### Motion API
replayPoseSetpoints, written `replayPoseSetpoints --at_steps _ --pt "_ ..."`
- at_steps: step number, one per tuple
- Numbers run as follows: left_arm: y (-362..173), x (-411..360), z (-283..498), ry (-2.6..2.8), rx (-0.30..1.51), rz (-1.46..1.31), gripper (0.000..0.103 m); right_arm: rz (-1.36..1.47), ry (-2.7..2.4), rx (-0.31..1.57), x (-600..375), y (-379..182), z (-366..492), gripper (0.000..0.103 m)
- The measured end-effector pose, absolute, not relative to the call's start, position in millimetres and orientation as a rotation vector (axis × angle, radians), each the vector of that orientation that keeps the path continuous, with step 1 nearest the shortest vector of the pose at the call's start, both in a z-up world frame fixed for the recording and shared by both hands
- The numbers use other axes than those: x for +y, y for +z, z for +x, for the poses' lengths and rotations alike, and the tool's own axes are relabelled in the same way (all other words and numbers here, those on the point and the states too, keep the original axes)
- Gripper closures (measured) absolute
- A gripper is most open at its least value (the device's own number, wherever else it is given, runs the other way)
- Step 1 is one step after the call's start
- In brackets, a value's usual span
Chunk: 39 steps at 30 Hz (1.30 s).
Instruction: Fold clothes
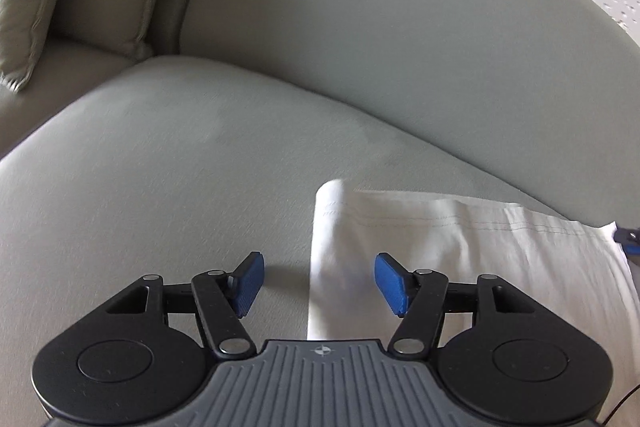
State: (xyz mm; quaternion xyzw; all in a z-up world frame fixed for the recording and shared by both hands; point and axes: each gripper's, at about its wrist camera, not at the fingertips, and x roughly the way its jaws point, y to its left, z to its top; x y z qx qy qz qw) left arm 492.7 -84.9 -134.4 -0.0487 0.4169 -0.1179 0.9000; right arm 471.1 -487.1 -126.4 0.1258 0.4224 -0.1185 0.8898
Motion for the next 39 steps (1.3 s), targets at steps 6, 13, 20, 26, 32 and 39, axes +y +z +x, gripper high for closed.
replayPoseSetpoints --at_steps 6,13,20,26,32,39 --pt "-124 -76 493 -0.237 0.822 -0.172 0.039 0.131 -0.264 0.798 -480 -137 476 0.101" --pt "-128 -81 499 -0.2 0.854 -0.194 0.035 0.146 -0.473 0.788 -512 -134 452 0.101" --pt "-136 -91 519 -0.199 0.875 -0.251 0.036 0.092 -0.632 0.805 -514 -136 450 0.101" --pt "-136 -111 531 -0.249 0.884 -0.201 0.038 0.114 -0.691 0.832 -529 -134 443 0.101" --pt "-133 -143 524 -0.301 0.822 -0.002 0.099 0.128 -0.664 0.829 -538 -119 439 0.101" --pt "-78 -128 498 -0.315 0.76 -0.018 0.1 0.206 -0.61 0.767 -548 -59 439 0.101"
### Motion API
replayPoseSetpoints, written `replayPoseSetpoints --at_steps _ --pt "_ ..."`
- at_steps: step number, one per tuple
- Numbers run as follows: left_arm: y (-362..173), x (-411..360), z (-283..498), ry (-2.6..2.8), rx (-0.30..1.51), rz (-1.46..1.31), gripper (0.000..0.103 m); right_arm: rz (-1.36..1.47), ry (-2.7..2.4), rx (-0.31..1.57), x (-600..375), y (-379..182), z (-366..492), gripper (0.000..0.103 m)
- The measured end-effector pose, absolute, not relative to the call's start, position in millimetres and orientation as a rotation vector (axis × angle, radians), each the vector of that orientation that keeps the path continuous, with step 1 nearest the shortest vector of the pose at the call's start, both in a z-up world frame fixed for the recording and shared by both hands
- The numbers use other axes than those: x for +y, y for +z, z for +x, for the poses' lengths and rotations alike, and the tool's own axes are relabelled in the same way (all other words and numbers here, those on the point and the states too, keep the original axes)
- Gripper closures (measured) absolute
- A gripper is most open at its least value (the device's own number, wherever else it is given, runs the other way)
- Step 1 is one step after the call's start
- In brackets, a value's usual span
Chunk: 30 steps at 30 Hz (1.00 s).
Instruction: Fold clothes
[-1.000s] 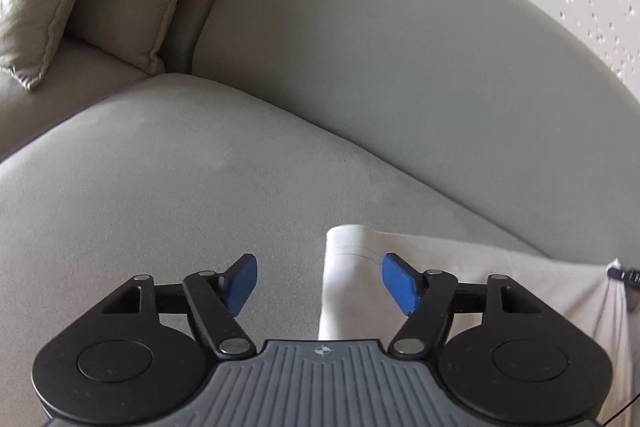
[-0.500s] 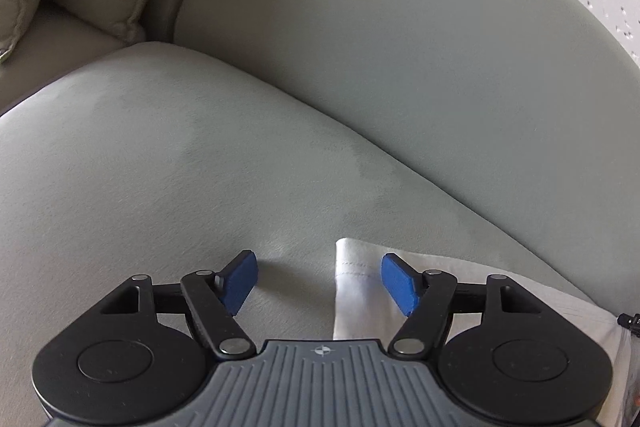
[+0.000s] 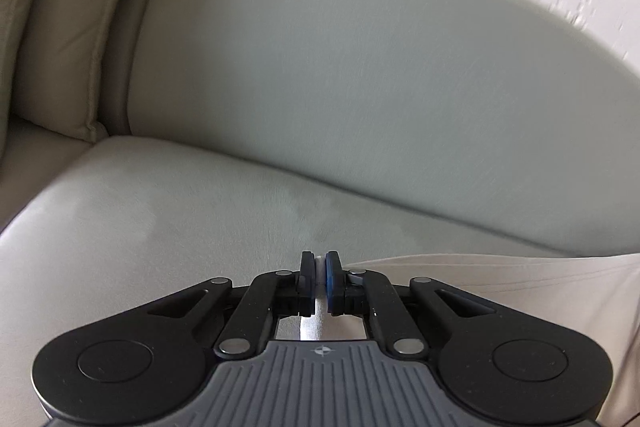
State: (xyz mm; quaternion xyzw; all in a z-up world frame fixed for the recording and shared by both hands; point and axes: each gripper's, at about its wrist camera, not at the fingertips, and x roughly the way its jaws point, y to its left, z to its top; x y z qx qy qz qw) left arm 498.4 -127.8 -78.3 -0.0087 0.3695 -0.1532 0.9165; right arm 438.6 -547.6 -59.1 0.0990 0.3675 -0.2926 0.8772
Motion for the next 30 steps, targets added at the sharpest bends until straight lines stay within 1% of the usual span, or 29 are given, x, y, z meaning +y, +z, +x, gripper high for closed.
replayPoseSetpoints --at_steps 6,8,10,13,16,18,20,25,27,30 --pt "5 -102 445 -0.318 0.688 -0.027 0.1 0.343 -0.567 0.697 -540 30 385 0.101" --pt "25 -90 422 -0.313 0.688 -0.033 0.1 0.394 -0.548 0.698 -531 57 364 0.101" --pt "41 -78 395 -0.31 0.703 -0.05 0.1 0.455 -0.522 0.705 -529 79 340 0.101" --pt "50 -56 353 -0.308 0.736 -0.093 0.1 0.52 -0.481 0.711 -532 100 290 0.101" --pt "43 -30 308 -0.301 0.749 -0.14 0.1 0.565 -0.449 0.725 -540 97 245 0.1" --pt "25 -16 274 -0.296 0.766 -0.178 0.1 0.592 -0.432 0.754 -530 85 210 0.1" --pt "4 1 251 -0.292 0.8 -0.218 0.1 0.614 -0.431 0.798 -522 62 178 0.1" --pt "-42 31 188 -0.246 0.818 -0.34 0.1 0.634 -0.442 0.879 -509 -11 114 0.1" --pt "-50 39 166 -0.233 0.805 -0.373 0.1 0.627 -0.42 0.837 -501 -20 93 0.101" --pt "-48 50 134 -0.229 0.754 -0.409 0.1 0.58 -0.419 0.754 -493 -12 75 0.101"
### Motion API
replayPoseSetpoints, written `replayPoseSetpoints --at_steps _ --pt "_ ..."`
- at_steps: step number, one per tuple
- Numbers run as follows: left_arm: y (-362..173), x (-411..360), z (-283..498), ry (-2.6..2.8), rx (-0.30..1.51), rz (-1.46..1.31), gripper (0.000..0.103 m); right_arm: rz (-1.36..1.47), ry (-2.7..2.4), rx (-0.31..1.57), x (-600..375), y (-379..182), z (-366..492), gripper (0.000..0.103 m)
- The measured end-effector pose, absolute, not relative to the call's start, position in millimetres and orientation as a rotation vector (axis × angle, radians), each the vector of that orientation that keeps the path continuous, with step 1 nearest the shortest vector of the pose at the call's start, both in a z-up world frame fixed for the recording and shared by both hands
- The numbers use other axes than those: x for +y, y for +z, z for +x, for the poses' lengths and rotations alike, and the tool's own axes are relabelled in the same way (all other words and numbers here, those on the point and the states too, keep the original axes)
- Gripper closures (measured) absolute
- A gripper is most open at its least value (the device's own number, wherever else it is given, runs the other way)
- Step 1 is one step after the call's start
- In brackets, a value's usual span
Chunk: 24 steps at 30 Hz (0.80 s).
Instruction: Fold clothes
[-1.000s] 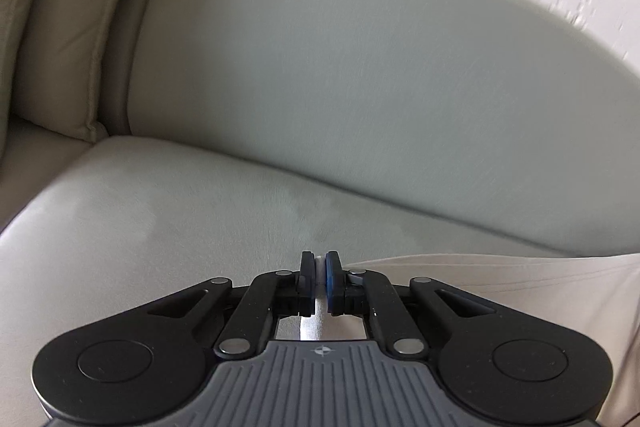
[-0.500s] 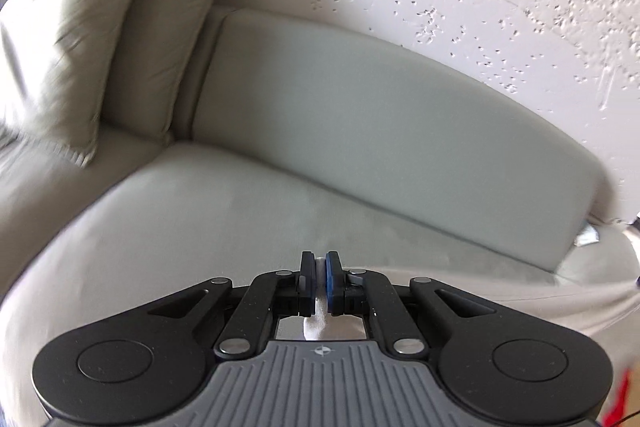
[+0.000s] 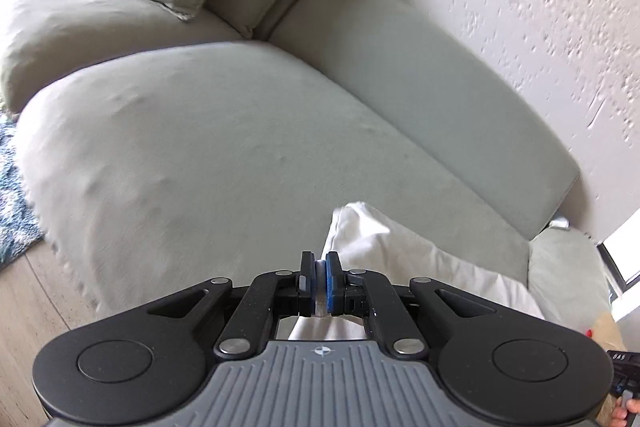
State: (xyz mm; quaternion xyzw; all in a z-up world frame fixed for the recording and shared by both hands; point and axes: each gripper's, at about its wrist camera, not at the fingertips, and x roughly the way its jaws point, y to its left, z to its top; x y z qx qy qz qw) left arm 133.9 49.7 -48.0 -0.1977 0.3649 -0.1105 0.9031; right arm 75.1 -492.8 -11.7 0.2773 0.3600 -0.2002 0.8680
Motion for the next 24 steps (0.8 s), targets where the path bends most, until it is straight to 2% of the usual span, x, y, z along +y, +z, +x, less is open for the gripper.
replayPoseSetpoints --at_steps 3,6,10,11,13,14,15,19,20,21,24 --pt "-50 43 114 -0.243 0.759 -0.352 0.1 0.551 -0.421 0.706 -493 -1 64 0.101" --pt "-61 29 104 -0.237 0.821 -0.24 0.098 0.448 -0.42 0.78 -483 -5 61 0.1" --pt "-57 35 88 -0.129 0.84 -0.21 0.078 0.395 -0.417 0.79 -469 -1 44 0.096" --pt "-53 38 84 -0.084 0.823 -0.198 0.071 0.381 -0.422 0.782 -466 3 38 0.088" --pt "-42 43 73 -0.036 0.739 -0.171 0.071 0.359 -0.426 0.755 -460 12 24 0.079" --pt "-37 42 69 -0.037 0.697 -0.158 0.071 0.354 -0.421 0.734 -455 17 18 0.068" --pt "-33 34 70 -0.096 0.681 -0.149 0.072 0.351 -0.412 0.718 -450 21 15 0.063" --pt "-35 -13 85 -0.348 0.697 -0.135 0.072 0.37 -0.261 0.755 -425 16 38 0.064" --pt "-39 -26 91 -0.383 0.712 -0.116 0.072 0.387 -0.215 0.784 -418 12 49 0.068" --pt "-44 -39 99 -0.405 0.737 -0.094 0.072 0.395 -0.184 0.815 -412 7 61 0.076" --pt "-57 -65 117 -0.445 0.797 -0.087 0.072 0.366 -0.182 0.903 -405 -6 94 0.078"
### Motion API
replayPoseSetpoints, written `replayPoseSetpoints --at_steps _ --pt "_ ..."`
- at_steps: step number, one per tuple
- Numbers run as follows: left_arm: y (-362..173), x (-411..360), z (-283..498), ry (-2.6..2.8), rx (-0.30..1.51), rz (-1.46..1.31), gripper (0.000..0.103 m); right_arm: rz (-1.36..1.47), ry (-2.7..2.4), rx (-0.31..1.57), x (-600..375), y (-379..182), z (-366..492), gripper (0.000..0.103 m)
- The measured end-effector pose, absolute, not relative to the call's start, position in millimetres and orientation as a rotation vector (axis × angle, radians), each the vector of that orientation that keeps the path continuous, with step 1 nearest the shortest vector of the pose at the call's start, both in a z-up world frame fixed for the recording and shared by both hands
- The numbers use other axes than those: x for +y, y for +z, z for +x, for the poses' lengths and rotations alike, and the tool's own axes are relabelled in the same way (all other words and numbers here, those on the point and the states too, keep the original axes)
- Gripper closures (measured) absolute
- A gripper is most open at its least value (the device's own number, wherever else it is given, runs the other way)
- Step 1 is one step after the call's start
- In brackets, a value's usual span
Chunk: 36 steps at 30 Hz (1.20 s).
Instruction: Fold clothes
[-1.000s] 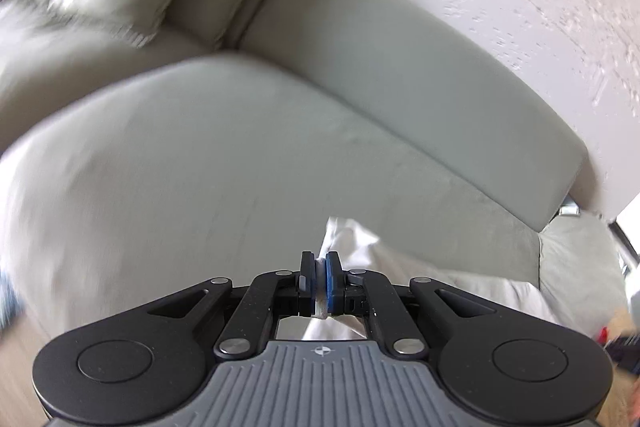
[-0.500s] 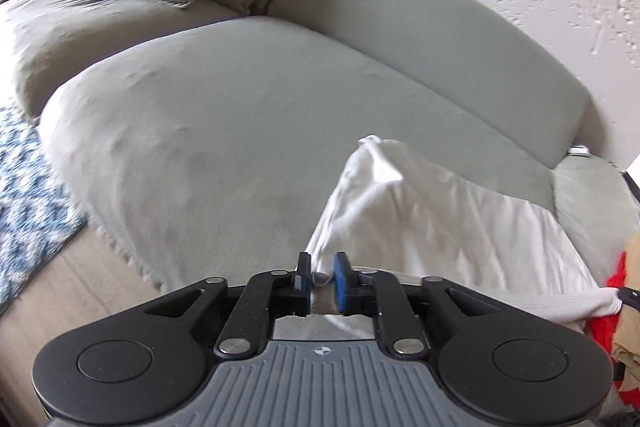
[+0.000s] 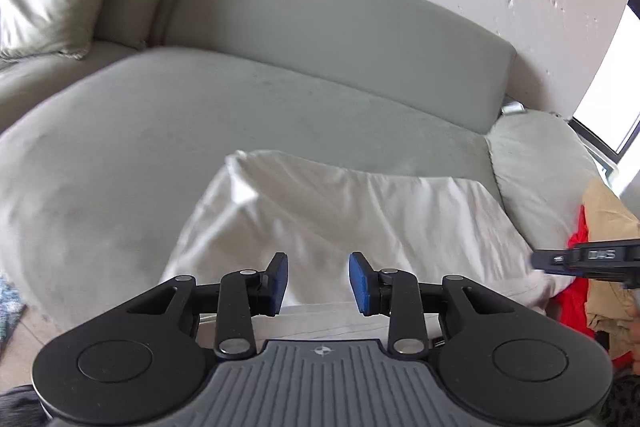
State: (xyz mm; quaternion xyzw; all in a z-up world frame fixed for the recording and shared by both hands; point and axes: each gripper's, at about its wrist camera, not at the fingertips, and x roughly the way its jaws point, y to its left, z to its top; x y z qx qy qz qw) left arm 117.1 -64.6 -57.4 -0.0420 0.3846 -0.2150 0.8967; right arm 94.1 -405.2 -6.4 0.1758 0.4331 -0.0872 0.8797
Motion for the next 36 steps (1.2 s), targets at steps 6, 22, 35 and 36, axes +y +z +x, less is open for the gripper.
replayPoseSetpoints --at_steps 6,22,35,36 --pt "-72 -109 143 -0.495 0.841 0.049 0.07 0.312 -0.27 1.059 -427 -34 144 0.078" --pt "-90 -95 77 -0.838 1.083 0.239 0.078 0.18 -0.008 1.419 -429 -31 83 0.075" --pt "-73 -117 135 -0.55 0.963 0.053 0.067 0.476 -0.062 1.16 -426 -21 125 0.072" --pt "-76 -121 141 -0.542 0.969 0.073 0.067 0.468 -0.061 1.166 -415 -29 131 0.072"
